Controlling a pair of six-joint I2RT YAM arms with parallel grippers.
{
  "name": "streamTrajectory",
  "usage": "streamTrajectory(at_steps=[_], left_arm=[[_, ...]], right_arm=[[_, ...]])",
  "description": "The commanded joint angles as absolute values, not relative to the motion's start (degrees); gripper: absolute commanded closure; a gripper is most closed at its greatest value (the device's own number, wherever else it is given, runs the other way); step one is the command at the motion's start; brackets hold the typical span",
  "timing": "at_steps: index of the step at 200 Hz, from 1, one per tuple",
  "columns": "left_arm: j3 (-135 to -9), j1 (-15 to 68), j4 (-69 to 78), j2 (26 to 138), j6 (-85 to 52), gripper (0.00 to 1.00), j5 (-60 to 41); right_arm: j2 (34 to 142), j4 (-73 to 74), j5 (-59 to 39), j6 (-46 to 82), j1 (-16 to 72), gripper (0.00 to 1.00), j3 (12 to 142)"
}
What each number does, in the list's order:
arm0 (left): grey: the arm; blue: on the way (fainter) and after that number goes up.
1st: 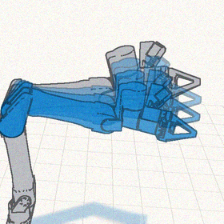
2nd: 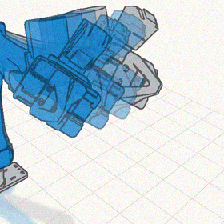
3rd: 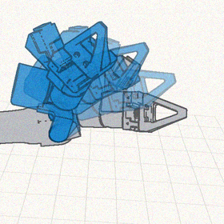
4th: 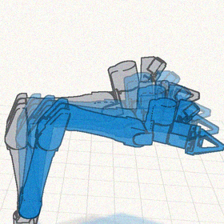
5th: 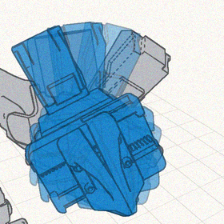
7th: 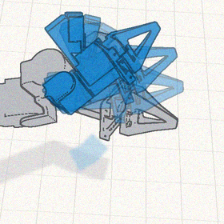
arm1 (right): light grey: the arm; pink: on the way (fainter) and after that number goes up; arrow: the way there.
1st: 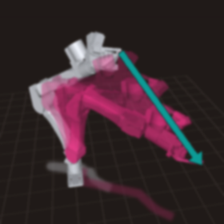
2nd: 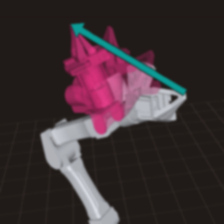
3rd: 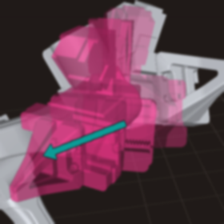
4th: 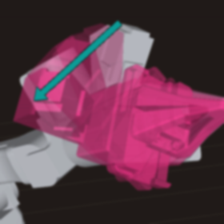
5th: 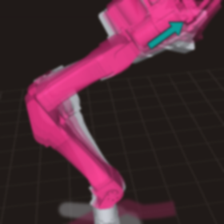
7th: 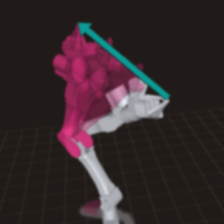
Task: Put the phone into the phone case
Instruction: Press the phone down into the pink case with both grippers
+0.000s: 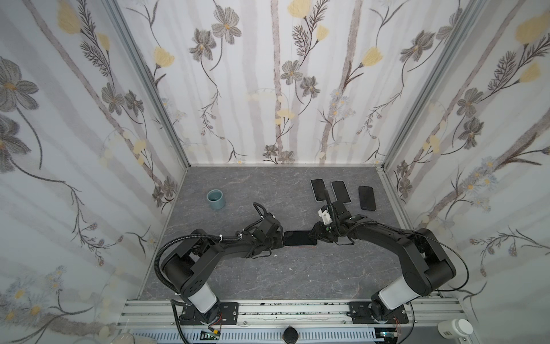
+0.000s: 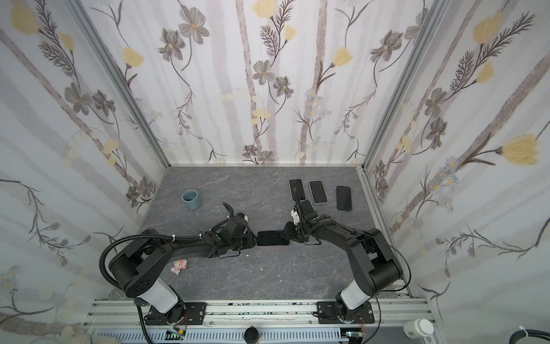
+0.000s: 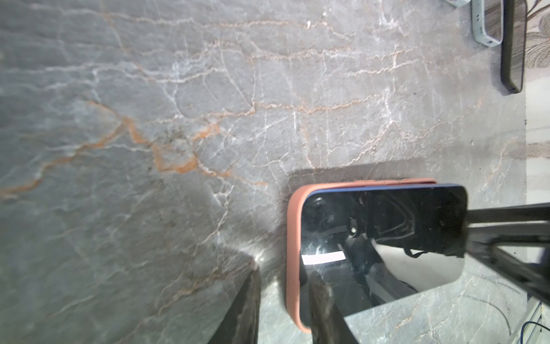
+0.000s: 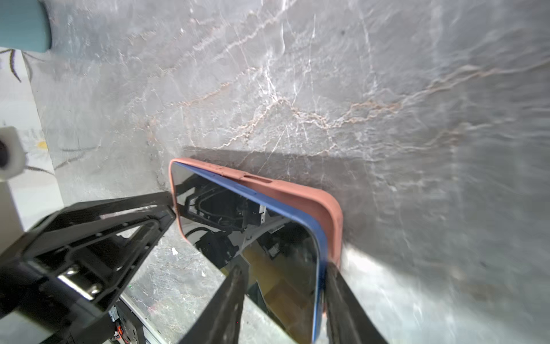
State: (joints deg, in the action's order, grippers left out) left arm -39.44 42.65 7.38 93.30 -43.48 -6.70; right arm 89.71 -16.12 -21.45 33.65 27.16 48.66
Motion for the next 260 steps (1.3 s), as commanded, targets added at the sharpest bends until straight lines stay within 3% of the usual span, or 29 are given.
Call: streamTrajectory(at_steps=[1, 51, 99, 193, 260], left_arm=[[-40.3, 42.7, 1.1, 92.7, -43.1, 0.68, -7.4], [-43.7, 42.7, 0.7, 91.1, -43.2, 0.68, -10.1], [-46.0, 42.7, -0.1, 93.9, -42.1, 0.68, -9.8], [-43.8, 42.7, 2.1, 96.3, -43.3, 0.75, -12.9], [-42.2, 42.8, 4.1, 97.7, -44.9, 0.76, -15.8]], right_arm=[[88.5, -22.2, -17.6, 32.0, 27.3, 0.54, 50.1], [86.1, -24.7, -16.0, 30.5, 26.2, 0.56, 49.9], [88.4, -20.7, -21.5, 30.4, 25.8, 0.71, 47.8], [91.9, -17.2, -25.5, 30.6, 26.3, 0.91, 46.0], [95.3, -19.2, -22.7, 29.5, 28.2, 0.93, 46.0]])
